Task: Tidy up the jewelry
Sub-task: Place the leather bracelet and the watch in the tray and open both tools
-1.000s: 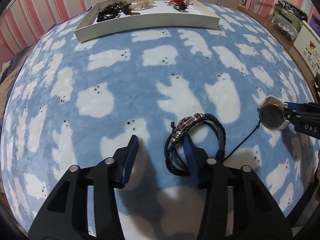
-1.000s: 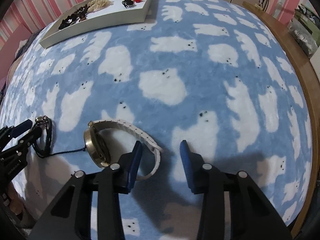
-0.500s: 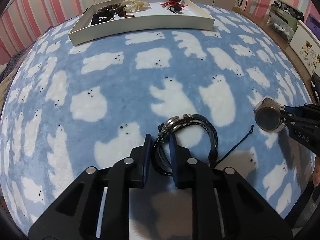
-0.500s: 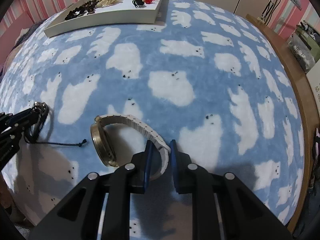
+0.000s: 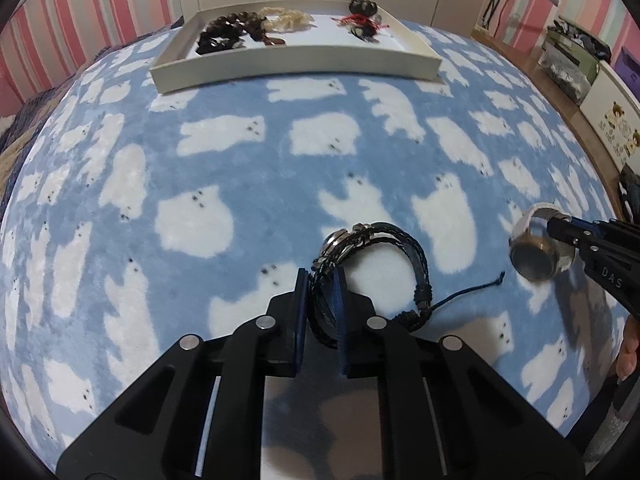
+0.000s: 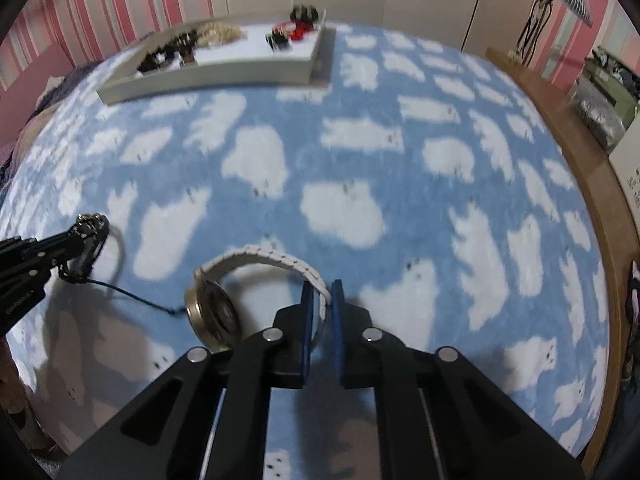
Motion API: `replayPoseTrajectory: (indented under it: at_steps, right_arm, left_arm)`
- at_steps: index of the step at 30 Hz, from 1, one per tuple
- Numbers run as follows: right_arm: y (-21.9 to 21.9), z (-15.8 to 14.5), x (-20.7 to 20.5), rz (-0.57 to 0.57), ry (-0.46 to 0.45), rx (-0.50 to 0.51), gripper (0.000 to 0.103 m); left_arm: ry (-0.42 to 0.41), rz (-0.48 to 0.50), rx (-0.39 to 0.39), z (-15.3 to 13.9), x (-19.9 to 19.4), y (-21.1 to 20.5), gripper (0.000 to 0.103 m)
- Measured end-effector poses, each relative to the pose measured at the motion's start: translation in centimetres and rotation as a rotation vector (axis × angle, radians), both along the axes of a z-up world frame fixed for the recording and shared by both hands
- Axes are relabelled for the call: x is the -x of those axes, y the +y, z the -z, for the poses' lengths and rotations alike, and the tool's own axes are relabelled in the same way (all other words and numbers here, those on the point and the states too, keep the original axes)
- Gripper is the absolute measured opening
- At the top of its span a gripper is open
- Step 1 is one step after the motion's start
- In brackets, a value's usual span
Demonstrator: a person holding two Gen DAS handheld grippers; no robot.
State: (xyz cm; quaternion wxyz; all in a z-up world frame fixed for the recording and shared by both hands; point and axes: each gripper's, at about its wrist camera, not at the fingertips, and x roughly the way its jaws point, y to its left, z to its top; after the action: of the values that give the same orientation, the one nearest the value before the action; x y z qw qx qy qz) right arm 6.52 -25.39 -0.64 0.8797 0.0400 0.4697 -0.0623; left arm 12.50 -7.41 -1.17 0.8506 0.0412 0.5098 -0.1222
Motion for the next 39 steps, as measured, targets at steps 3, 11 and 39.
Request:
replayPoseTrajectory:
  at_steps: [3, 11, 39]
  right_arm:
    - [0.5, -1.5, -1.0, -0.007, -0.044, 0.013, 0.009]
    - [0.7, -5.8, -5.0, 0.01, -0.159, -0.029, 0.009]
    - [-0.7, -5.3, -26.3, 0.172, -0.117, -0.286, 0.009]
  left_arm:
    - [-0.018, -0.012, 0.016, -1.0, -0.5, 0.8, 0.01]
    - [-0.09, -0.048, 0.038, -5.1, -3.5, 2.8, 0.01]
    - [-0.148, -0.056, -0.005, -5.6, -23.9, 3.7, 0.01]
